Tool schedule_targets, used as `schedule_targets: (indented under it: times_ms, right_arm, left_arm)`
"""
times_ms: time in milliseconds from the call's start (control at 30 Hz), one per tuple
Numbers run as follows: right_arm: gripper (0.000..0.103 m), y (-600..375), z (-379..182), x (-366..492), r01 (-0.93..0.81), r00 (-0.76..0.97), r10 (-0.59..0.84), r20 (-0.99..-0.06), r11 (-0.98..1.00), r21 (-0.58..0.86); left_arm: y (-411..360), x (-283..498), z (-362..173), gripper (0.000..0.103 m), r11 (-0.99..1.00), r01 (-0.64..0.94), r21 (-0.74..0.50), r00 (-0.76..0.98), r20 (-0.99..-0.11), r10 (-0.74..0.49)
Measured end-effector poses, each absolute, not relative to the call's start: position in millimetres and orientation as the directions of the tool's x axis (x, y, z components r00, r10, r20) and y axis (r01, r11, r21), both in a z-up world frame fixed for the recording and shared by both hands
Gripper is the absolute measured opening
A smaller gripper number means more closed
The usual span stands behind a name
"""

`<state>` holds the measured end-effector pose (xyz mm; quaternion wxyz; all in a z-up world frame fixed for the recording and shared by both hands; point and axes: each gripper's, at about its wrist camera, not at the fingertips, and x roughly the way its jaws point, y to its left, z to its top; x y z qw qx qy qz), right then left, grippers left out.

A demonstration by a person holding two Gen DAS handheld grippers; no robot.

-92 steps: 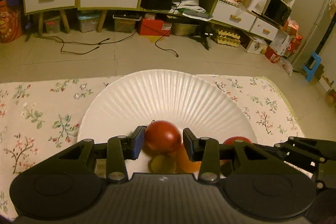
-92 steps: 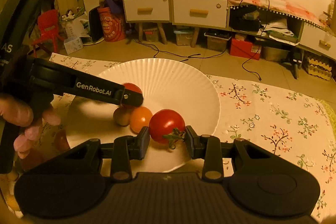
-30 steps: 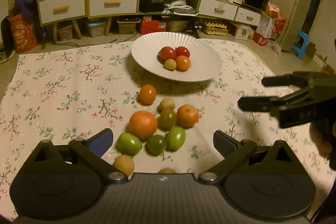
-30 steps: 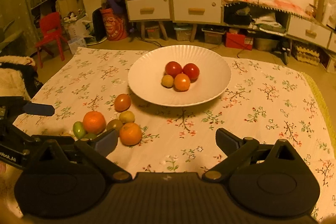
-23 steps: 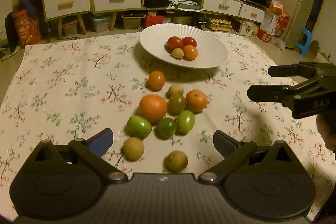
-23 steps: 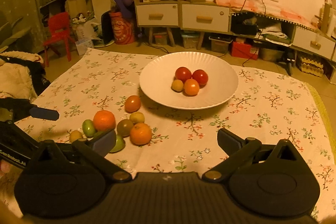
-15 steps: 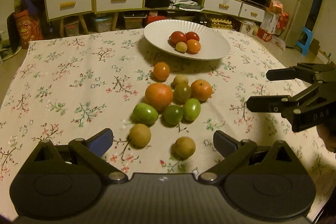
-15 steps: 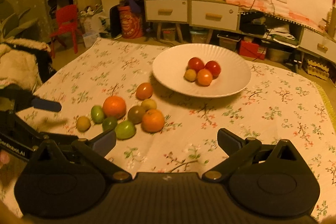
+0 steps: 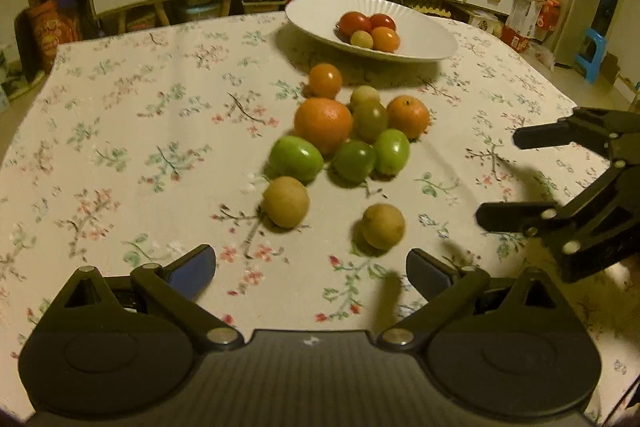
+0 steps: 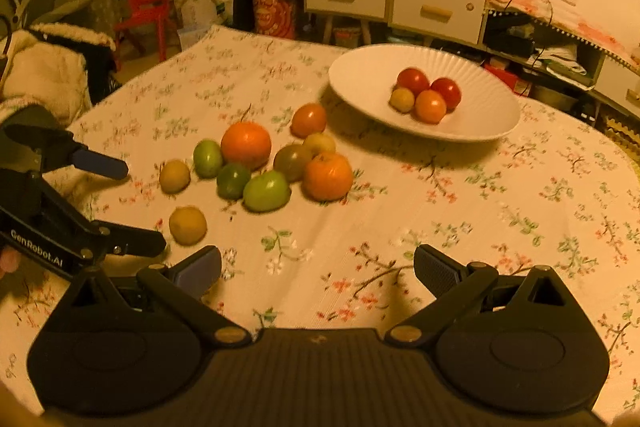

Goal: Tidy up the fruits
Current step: 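Grasp a brown round fruit with the left gripper while the right gripper grasps a green tomato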

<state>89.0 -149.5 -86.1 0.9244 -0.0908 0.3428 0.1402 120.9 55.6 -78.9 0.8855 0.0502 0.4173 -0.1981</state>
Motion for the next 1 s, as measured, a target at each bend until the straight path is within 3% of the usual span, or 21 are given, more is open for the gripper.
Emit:
schedule_targets:
  times_ms: [133,433,600,800,1000]
  right_arm:
    - [0.102,-149,-90,90,-0.325,0.723,0.188,-0.664,0.941,-0.088]
    - [0.081,-149,-92,103,-0.373,0.686,0.268,-0.676,0.928,-0.01]
    - [0.066,-137,-93,110,-0.43,0.664,0.314,-0.678,0.903,-0.003]
    - [0.057,-130,-93,118,-0.445,0.666,0.324,-0.672,0.896,-0.008]
    - [0.051,-123,-93,126,-0.455,0.665,0.33,-0.67,0.891,-0.013]
  left_arm:
    - [48,116,-80,0.095,0.904,0.419,-0.08,0.571,-0.751,-0.331]
    - [30,108,-81,0.072,0.88,0.472,-0.043,0.59,-0.727,-0.352]
    - [24,109,-80,0.051,0.87,0.488,-0.066,0.585,-0.715,-0.383]
    - [24,112,-78,0.032,0.877,0.472,-0.085,0.584,-0.715,-0.384]
    - [25,115,-77,0.025,0.885,0.453,-0.103,0.581,-0.719,-0.381]
